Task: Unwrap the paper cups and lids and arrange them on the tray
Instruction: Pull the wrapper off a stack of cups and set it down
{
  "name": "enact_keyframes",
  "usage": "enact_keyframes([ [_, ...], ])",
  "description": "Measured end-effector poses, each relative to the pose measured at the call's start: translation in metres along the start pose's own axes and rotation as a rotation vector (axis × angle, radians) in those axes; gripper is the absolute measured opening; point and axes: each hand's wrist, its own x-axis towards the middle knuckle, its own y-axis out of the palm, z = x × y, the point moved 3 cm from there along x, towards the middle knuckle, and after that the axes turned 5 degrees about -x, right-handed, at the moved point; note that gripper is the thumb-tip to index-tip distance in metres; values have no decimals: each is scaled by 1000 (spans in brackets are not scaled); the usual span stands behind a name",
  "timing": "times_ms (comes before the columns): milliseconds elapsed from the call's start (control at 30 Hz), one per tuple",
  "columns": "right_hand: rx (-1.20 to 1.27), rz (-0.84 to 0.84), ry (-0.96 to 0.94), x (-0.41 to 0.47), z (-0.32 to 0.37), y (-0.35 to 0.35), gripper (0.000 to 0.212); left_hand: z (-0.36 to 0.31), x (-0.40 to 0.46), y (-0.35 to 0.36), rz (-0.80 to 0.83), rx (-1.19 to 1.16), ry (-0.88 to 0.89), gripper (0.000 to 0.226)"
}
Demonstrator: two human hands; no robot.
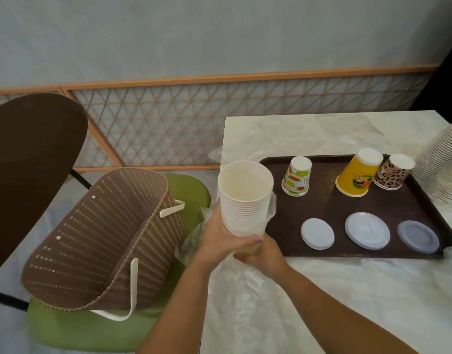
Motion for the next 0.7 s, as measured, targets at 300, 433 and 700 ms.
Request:
enact_keyframes([
  [300,-2,48,-73,-9,6,-16,86,9,-1,4,-42,59,6,88],
  [433,246,-97,-233,-27,34,-48,75,29,-4,8,-60,39,-49,84],
  [700,130,-1,-271,-34,62,-58,75,39,-7,26,-134,9,-81,75],
])
